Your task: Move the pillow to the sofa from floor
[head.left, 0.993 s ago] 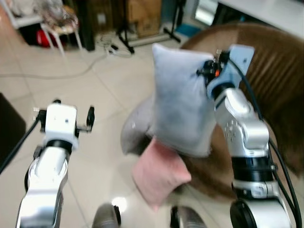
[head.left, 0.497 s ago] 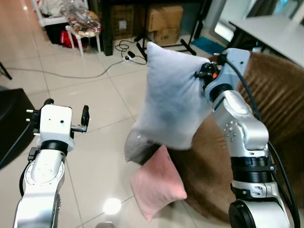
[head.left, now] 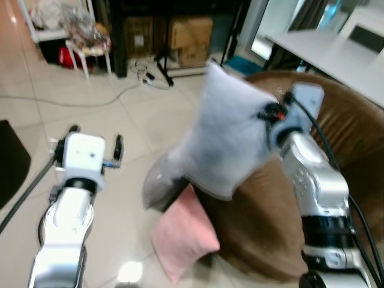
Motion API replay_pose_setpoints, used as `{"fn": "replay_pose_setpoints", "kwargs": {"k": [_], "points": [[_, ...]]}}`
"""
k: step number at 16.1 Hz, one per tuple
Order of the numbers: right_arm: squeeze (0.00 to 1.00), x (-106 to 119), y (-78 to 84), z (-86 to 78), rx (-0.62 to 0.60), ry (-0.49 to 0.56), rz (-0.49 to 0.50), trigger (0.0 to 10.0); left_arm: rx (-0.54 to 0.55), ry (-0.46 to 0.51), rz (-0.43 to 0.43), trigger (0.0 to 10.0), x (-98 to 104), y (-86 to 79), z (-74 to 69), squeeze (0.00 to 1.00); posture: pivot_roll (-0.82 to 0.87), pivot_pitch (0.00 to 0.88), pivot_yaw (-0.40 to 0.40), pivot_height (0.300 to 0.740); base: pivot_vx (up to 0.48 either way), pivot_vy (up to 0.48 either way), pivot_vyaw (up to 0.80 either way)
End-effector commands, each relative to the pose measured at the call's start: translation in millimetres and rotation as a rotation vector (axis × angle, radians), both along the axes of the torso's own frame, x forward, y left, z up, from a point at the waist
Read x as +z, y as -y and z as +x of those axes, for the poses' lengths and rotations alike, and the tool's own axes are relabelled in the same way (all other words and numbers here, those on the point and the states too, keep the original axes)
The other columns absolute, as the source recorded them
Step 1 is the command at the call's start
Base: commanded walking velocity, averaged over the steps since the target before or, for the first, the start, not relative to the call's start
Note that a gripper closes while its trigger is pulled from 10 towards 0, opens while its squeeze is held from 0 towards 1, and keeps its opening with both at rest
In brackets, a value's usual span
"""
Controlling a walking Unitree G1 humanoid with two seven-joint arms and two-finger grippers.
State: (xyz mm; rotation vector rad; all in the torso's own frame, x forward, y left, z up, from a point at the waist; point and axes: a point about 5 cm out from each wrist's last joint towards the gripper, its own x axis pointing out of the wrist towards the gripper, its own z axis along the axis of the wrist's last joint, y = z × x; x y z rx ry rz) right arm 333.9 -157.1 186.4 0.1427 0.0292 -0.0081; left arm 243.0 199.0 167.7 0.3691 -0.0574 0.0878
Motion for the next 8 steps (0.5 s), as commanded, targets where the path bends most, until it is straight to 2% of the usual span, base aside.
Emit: {"fn": "replay_pose_setpoints", "kwargs": {"k": [1,2,5,8], "points": [[0.00,24,-3.1,-1.3,-0.002,0.132,0.001,10.0,0.004,-0.013,0.013,10.0,-3,-2.7,1.0,0.00,0.05,0.000,-0.122,0.740,0.000,-0.435,0.00],[0.00,27,-1.4,-1.9,-0.030,0.171,-0.019,10.0,-0.001,-0.018,0.020,10.0,-5,-2.2,1.4,0.00,0.04,0.000,-0.116,0.740,0.000,-0.435,0.00],[0.00,21,-7.0,-3.5,0.055,0.128,-0.003,10.0,0.001,-0.026,0.026,10.0,-9,-1.2,0.7,0.00,0.05,0.000,-0.125,0.740,0.000,-0.431,0.00],[0.00,16,-9.8,-3.4,0.064,0.120,-0.016,10.0,0.009,-0.027,0.030,10.0,-11,-2.7,-0.5,0.00,0.05,0.000,-0.127,0.740,0.000,-0.425,0.00]]}}
